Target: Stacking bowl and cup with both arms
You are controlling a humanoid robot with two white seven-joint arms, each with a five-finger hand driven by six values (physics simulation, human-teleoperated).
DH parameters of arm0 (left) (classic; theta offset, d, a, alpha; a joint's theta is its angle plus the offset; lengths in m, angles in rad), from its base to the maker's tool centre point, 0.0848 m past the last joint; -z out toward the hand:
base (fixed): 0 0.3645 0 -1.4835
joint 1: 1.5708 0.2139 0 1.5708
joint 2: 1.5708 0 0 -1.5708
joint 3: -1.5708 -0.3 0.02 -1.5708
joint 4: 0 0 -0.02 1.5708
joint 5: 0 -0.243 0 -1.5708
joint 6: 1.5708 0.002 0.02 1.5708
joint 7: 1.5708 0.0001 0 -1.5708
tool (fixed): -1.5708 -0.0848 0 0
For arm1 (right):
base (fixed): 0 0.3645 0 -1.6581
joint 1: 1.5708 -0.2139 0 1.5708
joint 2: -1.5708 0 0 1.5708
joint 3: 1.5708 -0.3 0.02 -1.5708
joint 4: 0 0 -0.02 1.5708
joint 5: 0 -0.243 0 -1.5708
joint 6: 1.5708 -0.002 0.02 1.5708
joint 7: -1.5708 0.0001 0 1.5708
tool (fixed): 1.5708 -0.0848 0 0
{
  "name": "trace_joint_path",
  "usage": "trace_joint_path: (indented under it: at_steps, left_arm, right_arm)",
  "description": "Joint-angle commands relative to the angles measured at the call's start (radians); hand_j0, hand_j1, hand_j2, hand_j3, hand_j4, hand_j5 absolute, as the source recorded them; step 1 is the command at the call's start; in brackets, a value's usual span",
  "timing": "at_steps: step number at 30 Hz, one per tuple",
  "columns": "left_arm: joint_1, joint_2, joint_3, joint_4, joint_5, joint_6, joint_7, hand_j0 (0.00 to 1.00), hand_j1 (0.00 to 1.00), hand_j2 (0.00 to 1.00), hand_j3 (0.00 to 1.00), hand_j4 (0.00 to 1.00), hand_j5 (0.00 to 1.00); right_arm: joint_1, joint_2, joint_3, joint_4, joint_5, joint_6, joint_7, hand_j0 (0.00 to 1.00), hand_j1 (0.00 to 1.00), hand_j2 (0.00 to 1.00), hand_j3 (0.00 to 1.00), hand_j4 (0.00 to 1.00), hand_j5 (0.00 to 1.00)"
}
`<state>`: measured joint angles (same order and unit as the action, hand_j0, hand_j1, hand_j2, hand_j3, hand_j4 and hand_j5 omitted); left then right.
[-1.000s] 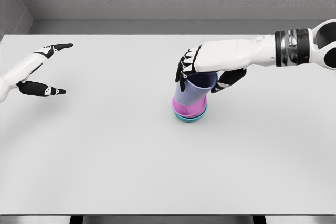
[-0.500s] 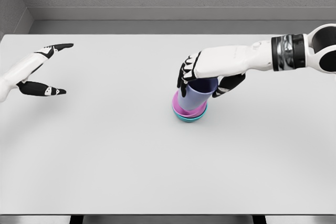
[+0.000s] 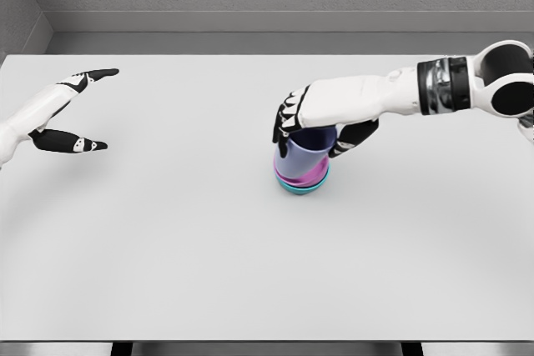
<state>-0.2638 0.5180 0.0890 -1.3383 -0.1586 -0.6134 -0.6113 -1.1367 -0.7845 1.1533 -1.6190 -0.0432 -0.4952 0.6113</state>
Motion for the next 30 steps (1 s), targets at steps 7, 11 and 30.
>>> trace_joint_path:
  at_steps: [7, 11, 30]
  left_arm:
    - [0.000, 0.001, 0.000, -0.001, 0.008, 0.003, 0.000, 1.00, 1.00, 1.00, 1.00, 1.00, 1.00]
    - [0.000, 0.001, 0.000, -0.001, 0.008, 0.003, 0.000, 1.00, 1.00, 1.00, 1.00, 1.00, 1.00]
    - [0.000, -0.007, -0.002, -0.004, 0.008, 0.003, 0.000, 1.00, 1.00, 1.00, 1.00, 1.00, 1.00]
  right_arm:
    - [0.000, 0.014, 0.005, 0.028, 0.006, 0.003, 0.000, 0.58, 0.58, 0.58, 0.58, 0.58, 0.58]
    - [0.000, 0.013, 0.005, 0.030, 0.006, 0.003, 0.000, 0.58, 0.58, 0.58, 0.58, 0.58, 0.58]
    - [0.008, 0.013, 0.006, 0.038, 0.028, 0.003, 0.000, 1.00, 1.00, 1.00, 1.00, 1.00, 1.00]
